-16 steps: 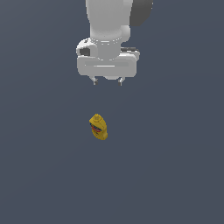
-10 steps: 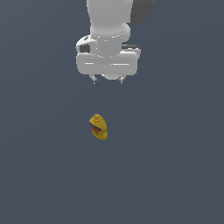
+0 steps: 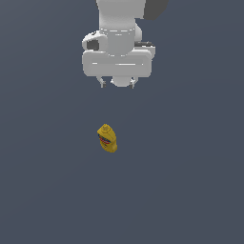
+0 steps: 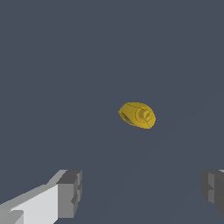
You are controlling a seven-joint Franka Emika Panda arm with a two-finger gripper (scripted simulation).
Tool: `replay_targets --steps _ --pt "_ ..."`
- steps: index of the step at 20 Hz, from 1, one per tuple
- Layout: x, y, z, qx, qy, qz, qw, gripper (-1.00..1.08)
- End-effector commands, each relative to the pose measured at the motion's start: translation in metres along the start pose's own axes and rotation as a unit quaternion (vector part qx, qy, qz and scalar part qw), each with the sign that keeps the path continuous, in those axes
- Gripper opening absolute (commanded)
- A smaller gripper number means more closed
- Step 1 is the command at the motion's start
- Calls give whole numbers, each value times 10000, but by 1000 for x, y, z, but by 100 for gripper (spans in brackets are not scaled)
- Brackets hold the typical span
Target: Pick up the object and move it to a goal position.
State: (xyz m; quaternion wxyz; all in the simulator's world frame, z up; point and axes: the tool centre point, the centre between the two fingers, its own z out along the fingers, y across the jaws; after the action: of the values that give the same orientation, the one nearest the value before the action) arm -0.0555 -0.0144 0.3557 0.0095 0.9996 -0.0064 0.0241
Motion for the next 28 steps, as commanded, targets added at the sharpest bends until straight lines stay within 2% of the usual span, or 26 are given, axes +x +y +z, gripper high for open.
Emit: replay_targets --steps 1,9,17,22,28 --pt "0 0 0 -1 1 -6 10000 100" --pt "4 3 7 4 -13 -269 9996 100" --pt "11 9 24 18 -44 -866 9962 100" --pt "17 15 40 35 -70 -1406 9900 100" --pt "24 23 60 61 -100 -2080 9781 100"
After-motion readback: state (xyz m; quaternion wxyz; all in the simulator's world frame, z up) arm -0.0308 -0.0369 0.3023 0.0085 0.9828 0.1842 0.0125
